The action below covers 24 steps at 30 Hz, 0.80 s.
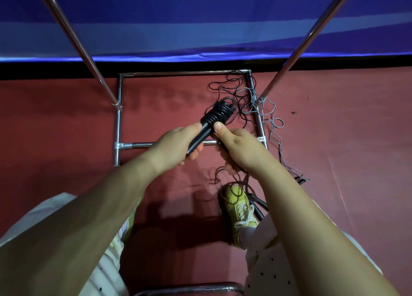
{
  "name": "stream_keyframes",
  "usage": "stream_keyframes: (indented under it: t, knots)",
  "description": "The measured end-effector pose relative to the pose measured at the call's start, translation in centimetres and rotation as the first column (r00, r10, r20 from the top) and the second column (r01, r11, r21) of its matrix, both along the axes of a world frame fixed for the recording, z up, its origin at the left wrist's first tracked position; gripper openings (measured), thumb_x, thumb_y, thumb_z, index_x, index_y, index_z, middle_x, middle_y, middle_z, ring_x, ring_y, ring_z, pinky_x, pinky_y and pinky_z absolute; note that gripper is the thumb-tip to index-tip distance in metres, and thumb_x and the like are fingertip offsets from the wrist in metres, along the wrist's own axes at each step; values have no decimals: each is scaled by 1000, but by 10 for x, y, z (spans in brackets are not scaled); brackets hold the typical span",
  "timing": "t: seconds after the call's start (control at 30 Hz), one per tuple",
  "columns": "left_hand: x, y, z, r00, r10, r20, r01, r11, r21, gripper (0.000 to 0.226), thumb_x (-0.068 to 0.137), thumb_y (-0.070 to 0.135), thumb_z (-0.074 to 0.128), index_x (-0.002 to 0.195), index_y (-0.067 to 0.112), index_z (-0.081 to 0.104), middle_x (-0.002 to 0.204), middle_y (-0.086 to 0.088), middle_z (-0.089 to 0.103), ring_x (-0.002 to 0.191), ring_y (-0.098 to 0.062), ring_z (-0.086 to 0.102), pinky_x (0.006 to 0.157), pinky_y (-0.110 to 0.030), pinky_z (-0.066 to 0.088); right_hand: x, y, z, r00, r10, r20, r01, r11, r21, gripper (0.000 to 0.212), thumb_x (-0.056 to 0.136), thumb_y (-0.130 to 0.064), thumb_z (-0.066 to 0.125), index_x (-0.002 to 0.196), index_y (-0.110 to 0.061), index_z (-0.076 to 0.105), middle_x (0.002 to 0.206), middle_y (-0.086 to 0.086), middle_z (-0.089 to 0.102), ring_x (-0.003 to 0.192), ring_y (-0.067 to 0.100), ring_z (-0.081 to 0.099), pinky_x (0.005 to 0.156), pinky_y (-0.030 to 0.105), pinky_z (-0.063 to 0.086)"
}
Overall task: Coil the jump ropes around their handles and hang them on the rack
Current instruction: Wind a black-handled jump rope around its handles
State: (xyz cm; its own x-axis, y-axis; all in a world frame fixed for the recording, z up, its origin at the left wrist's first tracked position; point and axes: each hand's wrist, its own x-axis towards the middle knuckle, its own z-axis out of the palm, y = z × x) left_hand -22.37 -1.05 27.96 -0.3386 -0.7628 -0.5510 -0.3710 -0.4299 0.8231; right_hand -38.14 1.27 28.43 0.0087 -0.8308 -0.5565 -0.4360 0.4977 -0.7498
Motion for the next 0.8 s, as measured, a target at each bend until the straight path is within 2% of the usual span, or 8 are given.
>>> stream_keyframes:
  t: [0.07, 0.13, 0.27, 0.37, 0.47, 0.53, 0.67, 0.8]
  knots:
    - [0, 0, -2, 1000, 25, 10, -25, 999, 21, 47, 98, 47, 36, 73, 13, 58, 49, 5, 52, 35, -6, 35, 56, -28, 38, 1, 1, 2, 998, 23, -57, -19, 997, 71, 68, 92, -65, 32, 61, -9, 54, 56, 9, 61, 59, 31, 63, 64, 37, 52]
    - [1, -2, -3, 997, 72, 10, -72, 996, 49, 47, 99, 46, 34, 76, 14, 59, 52, 6, 54, 36, -5, 36, 57, -27, 41, 0, 1, 3, 994, 34, -102, -29, 998, 53, 75, 94, -65, 26, 62, -7, 60, 65, 13, 69, 71, 27, 67, 74, 33, 48]
    - [4, -8, -6, 989, 131, 64, -135, 989, 66, 45, 98, 50, 36, 80, 17, 60, 59, 7, 54, 41, -4, 39, 61, -27, 44, -2, -1, 3, 997, -40, 68, 32, 994, 108, 82, 94, -67, 18, 86, -4, 70, 65, 9, 70, 65, 19, 68, 67, 29, 46]
    - [6, -11, -11, 990, 91, 110, -95, 995, 29, 40, 97, 50, 39, 81, 20, 59, 63, 9, 53, 52, -8, 40, 67, -29, 43, -2, -1, 3, 974, -116, 196, 83, 982, 169, 82, 92, -70, 17, 86, -6, 68, 59, 4, 66, 53, 19, 64, 63, 30, 49]
    - [6, -12, -14, 988, 56, 145, -54, 998, -17, 37, 97, 48, 40, 83, 20, 58, 69, 8, 52, 60, -8, 42, 69, -29, 42, -3, -3, 3, 950, -161, 268, 118, 979, 168, 80, 92, -70, 17, 83, -8, 67, 56, -1, 57, 43, 13, 50, 47, 24, 37]
    - [7, -13, -15, 984, 40, 176, -29, 997, -65, 39, 96, 49, 44, 85, 14, 59, 73, 4, 51, 66, -12, 45, 71, -31, 41, -2, -3, 3, 947, -150, 285, 110, 982, 152, 76, 92, -70, 19, 83, -10, 66, 56, -4, 50, 42, 10, 40, 44, 23, 30]
    - [8, -11, -14, 976, 3, 219, 37, 983, -178, 42, 70, 59, 53, 83, 19, 59, 71, 7, 52, 68, -14, 47, 67, -32, 37, 1, 1, 6, 981, -103, 165, 93, 994, 65, 63, 91, -66, 36, 77, -12, 65, 53, -7, 43, 43, 9, 31, 46, 24, 23]
    - [9, -10, -13, 979, -19, 201, 62, 976, -209, 37, 63, 51, 74, 79, 22, 57, 64, 6, 58, 59, -13, 53, 63, -31, 40, 6, 0, 2, 998, -55, 10, 55, 997, -48, 52, 95, -54, 42, 65, -16, 59, 41, -11, 40, 36, 3, 35, 51, 26, 29]
